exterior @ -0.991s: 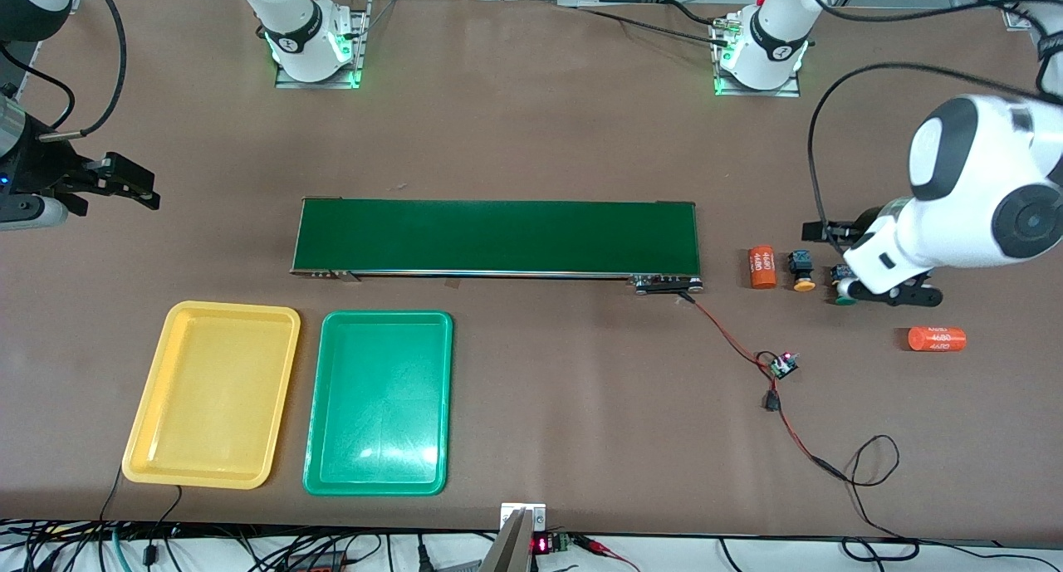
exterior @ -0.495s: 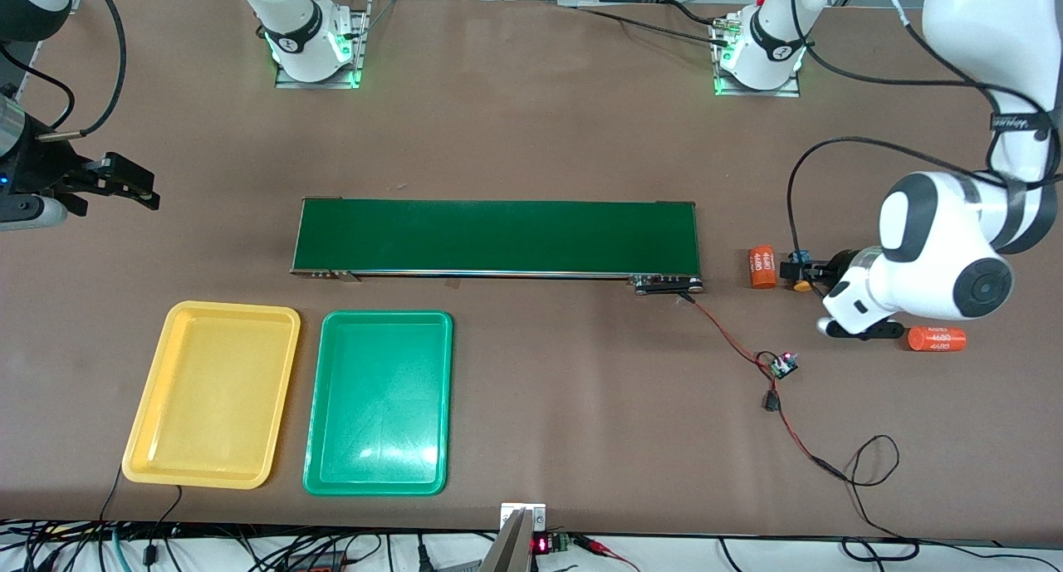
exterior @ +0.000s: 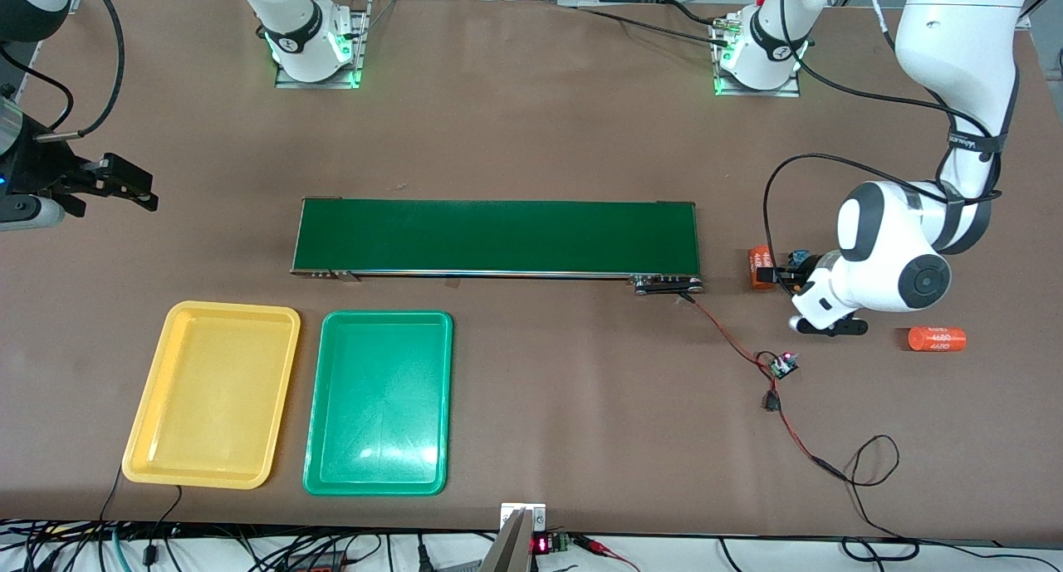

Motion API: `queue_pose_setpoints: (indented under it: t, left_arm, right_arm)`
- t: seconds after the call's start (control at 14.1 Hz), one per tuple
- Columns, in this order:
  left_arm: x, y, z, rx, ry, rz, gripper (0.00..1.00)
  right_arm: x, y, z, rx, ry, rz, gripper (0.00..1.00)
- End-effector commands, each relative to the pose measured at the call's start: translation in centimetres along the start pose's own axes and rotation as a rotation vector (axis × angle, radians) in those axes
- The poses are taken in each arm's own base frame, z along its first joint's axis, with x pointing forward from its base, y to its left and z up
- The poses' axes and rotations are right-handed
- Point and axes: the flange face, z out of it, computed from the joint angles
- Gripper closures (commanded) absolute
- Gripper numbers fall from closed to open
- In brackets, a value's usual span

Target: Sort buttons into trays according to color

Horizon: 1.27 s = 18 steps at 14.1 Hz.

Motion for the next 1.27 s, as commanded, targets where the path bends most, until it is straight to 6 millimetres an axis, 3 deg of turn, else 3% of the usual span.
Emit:
queue_pose_setpoints:
  t: [0.0, 0.35, 0.57, 0.78, 0.85, 1.2]
  left_arm:
    - [-1.8, -0.2, 2.2, -0.012, 0.048, 0.002, 0.00]
    - [-2.8, 0.8, 4.1, -0.013, 0.030, 0.021, 0.00]
    - [-3.5, 0.8, 3.9, -0.015, 0.027, 0.022, 0.02]
    - [-3.2, 0.7, 3.9, -0.015, 0.039, 0.067, 0.25]
    - [-3.0, 0.4, 4.1, -0.013, 0.052, 0.086, 0.42]
    - [-2.7, -0.4, 4.6, -0.015, 0.059, 0.091, 0.54]
  right_arm:
    - [0.4, 0.2, -0.2, 0.013, 0.005, 0.010, 0.00]
    - [0.5, 0.2, 0.0, 0.013, 0.007, 0.010, 0.00]
    - [0.5, 0.2, -0.1, 0.012, 0.010, 0.010, 0.00]
    - [0.5, 0.2, 0.0, 0.013, 0.008, 0.010, 0.00]
    - [0.5, 0.2, -0.1, 0.012, 0.010, 0.010, 0.00]
    - [0.5, 0.3, -0.1, 0.016, 0.009, 0.014, 0.00]
